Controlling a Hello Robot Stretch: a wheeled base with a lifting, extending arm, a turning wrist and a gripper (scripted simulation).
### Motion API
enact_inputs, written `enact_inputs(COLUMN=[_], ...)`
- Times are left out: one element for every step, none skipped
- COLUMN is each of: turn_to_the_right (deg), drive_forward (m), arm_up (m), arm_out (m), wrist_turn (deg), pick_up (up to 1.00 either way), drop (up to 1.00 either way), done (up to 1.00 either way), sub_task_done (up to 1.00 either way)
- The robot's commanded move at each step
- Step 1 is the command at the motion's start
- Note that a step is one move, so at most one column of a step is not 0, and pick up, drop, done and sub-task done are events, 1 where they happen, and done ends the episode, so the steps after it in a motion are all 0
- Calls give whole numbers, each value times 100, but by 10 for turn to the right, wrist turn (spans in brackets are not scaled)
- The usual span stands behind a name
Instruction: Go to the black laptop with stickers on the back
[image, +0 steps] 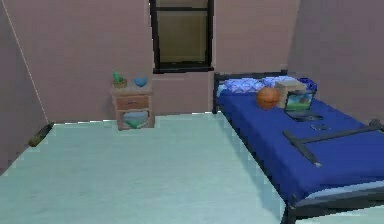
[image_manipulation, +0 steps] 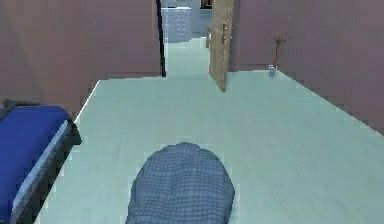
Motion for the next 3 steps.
enact_inputs(turn_to_the_right=[30, 0, 0], drive_forward=[0, 100, 15], arm_up=[0, 0, 0], arm_out=[0, 0, 0], wrist_turn=[0, 0, 0], pick_up=[0, 0, 0], drop=[0, 0, 0], done=[0, 0, 0], sub_task_done=[0, 0, 0])
